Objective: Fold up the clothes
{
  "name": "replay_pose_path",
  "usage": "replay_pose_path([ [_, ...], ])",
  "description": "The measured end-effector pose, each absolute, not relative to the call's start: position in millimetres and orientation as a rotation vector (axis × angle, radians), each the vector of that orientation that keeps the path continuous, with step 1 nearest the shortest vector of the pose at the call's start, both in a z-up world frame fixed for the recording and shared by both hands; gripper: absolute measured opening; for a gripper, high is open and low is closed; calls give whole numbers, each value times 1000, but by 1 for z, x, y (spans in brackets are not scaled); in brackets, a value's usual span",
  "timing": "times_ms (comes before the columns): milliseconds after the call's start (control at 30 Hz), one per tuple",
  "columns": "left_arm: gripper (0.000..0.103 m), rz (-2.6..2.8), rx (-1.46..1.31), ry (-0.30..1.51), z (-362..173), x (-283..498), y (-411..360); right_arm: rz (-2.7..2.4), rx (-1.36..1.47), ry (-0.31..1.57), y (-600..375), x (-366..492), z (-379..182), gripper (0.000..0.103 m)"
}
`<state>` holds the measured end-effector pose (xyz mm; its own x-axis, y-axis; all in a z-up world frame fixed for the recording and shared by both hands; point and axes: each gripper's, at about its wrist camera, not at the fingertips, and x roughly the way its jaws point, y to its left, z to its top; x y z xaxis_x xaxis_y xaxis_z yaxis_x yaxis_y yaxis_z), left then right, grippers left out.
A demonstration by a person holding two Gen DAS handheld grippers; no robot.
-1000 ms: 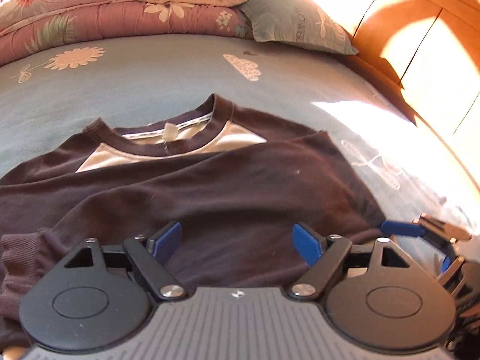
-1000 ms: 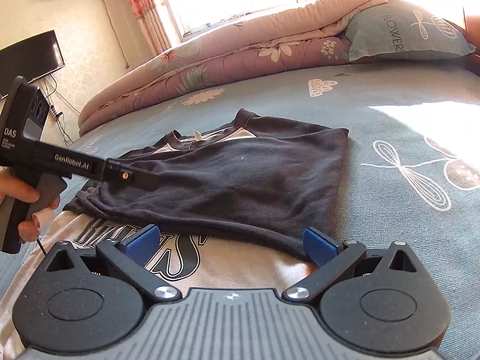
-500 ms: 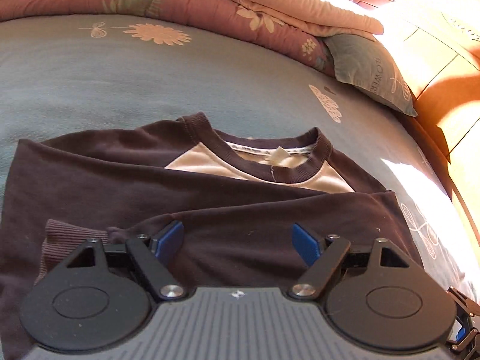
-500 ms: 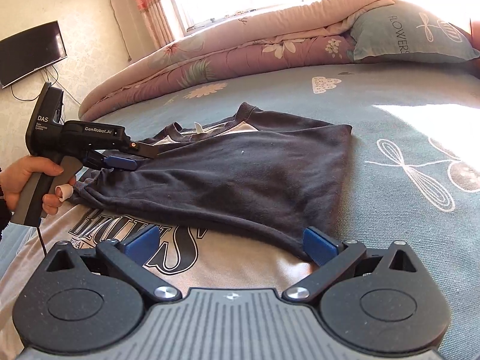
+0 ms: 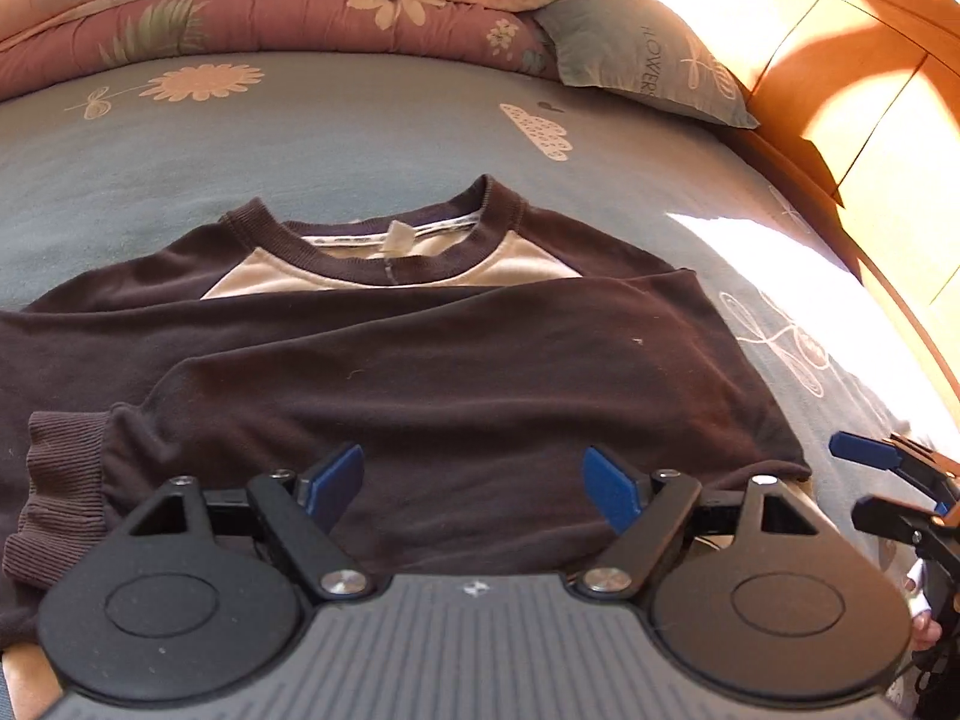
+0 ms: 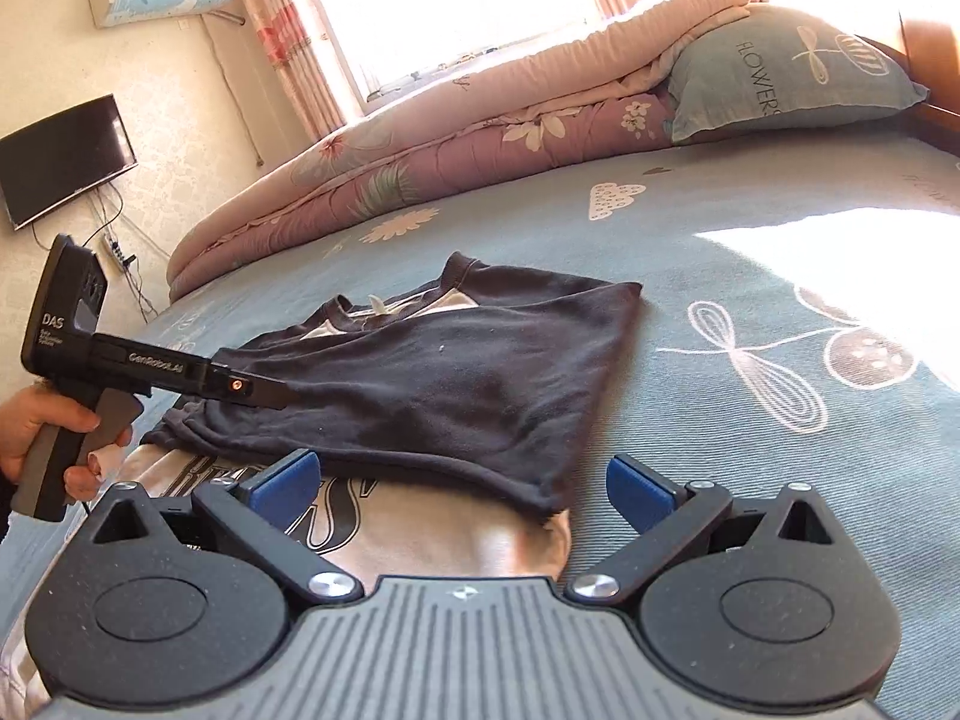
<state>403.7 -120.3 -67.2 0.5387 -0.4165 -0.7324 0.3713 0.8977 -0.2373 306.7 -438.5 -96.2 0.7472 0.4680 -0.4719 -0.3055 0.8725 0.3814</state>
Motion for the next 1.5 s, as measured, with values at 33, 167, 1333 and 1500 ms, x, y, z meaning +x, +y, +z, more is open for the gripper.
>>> replay_pose_path([
  [33,81,-501,-45,876,-64,401,-130,405,330,585,-448,307,-98,103],
  [167,82,-611,-40,857,-68,396,-173,296,460,612,-475,315,-109,103],
  [1333,88,-318,-305,771,-79,290,25,568,619,664,-365,189,-130,103],
  [1500,89,-261,-346,775,-90,335,39,571,543,659,-356,188,-130,103],
])
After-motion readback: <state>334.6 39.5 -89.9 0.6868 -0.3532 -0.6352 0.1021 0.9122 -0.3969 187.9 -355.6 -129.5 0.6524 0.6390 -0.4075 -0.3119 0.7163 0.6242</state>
